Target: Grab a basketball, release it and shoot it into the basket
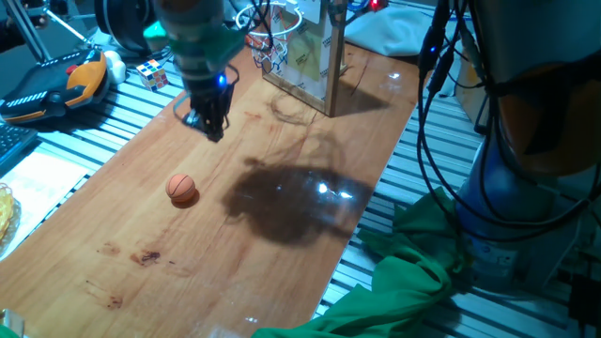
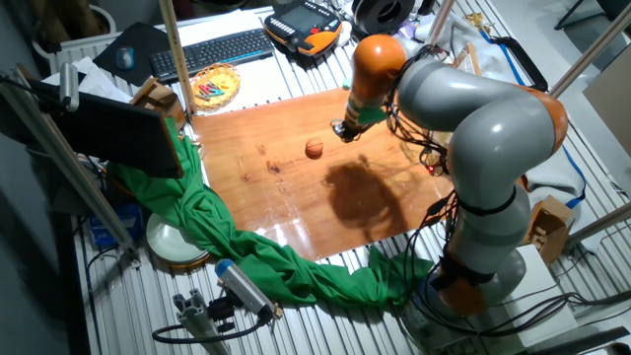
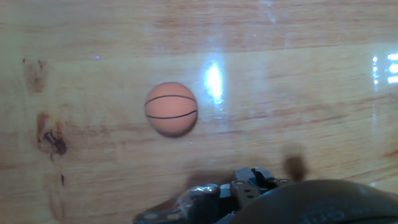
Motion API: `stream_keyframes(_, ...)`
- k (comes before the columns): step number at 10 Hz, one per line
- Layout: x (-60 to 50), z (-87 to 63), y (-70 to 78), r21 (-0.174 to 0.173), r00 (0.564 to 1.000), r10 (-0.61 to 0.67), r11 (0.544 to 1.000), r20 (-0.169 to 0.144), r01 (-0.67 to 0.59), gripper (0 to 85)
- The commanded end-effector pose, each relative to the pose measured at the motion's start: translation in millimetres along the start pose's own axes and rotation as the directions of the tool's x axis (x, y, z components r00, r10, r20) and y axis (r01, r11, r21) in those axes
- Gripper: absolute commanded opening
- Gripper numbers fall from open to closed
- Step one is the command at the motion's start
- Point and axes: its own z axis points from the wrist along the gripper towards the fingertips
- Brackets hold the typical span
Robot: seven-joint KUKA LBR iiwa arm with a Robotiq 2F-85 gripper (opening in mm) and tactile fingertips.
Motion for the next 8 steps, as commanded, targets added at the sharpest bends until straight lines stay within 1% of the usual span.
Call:
stream_keyframes(1,1.5,1.5,4.9,0.007,1.000,0.004,1.000,0.003,-0.004,0.7)
stream_keyframes(2,2.6,4.5,8.4,0.013,1.000,0.008,1.000,0.003,-0.008,0.7)
stream_keyframes(4,1.9,8.1,10.7,0.020,1.000,0.020,1.000,0.005,-0.020,0.7)
stream_keyframes(5,0.3,11.1,11.7,0.008,0.999,0.036,0.999,0.005,-0.036,0.7)
stream_keyframes(6,-0.3,15.2,12.5,0.003,0.999,0.042,0.999,0.011,-0.042,0.7)
stream_keyframes(7,-1.6,18.2,12.5,-0.005,0.999,0.046,0.999,0.010,-0.046,0.7)
stream_keyframes(8,-1.9,21.7,13.3,-0.003,0.999,0.050,0.999,0.010,-0.050,0.7)
